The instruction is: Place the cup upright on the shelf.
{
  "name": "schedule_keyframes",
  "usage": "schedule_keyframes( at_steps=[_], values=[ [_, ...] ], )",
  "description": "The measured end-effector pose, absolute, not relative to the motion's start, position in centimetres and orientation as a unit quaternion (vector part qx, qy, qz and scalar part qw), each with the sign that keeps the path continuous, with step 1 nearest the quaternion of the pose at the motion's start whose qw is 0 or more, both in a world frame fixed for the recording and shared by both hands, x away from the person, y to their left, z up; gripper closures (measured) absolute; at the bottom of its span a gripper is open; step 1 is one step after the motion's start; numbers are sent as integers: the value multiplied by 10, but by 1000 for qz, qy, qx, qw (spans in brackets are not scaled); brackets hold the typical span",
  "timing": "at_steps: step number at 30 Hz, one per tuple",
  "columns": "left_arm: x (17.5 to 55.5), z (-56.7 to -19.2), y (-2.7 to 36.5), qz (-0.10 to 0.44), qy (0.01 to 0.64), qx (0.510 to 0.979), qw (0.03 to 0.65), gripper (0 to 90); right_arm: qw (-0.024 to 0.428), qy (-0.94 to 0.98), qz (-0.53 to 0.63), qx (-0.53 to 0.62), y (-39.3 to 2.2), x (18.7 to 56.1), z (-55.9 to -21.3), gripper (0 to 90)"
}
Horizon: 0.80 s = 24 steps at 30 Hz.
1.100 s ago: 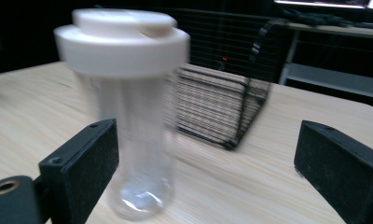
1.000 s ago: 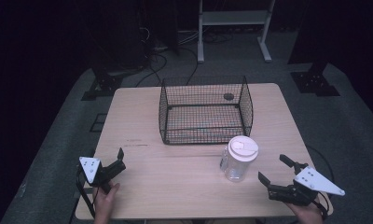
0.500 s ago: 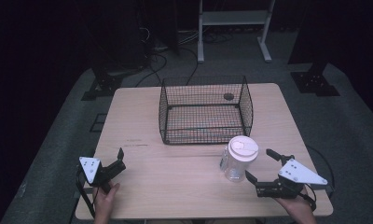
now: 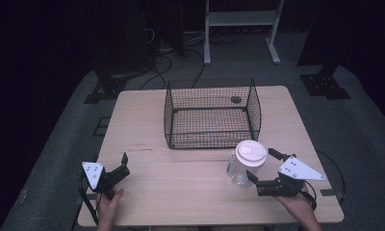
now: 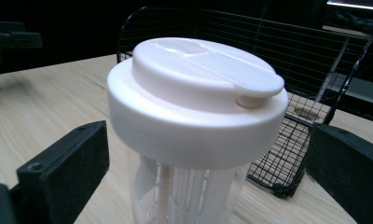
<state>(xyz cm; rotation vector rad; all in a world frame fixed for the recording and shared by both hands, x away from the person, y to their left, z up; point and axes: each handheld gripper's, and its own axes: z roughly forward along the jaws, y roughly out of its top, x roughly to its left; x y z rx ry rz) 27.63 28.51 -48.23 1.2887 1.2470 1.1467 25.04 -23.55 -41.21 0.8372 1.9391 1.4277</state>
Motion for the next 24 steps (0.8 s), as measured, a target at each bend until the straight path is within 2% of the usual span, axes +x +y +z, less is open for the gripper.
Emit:
schedule_keyframes(
  at_steps=[7, 22, 24],
  values=[
    [276, -482, 285, 471, 512, 529, 485, 0, 289, 729, 538, 309, -227, 258, -413, 0],
    [276, -482, 285, 471, 512, 529, 486, 0, 313, 730, 531, 296, -216, 268, -417, 1],
    [276, -482, 285, 471, 512, 529, 486, 0, 310, 730, 535, 290, -216, 267, -417, 42]
  ],
)
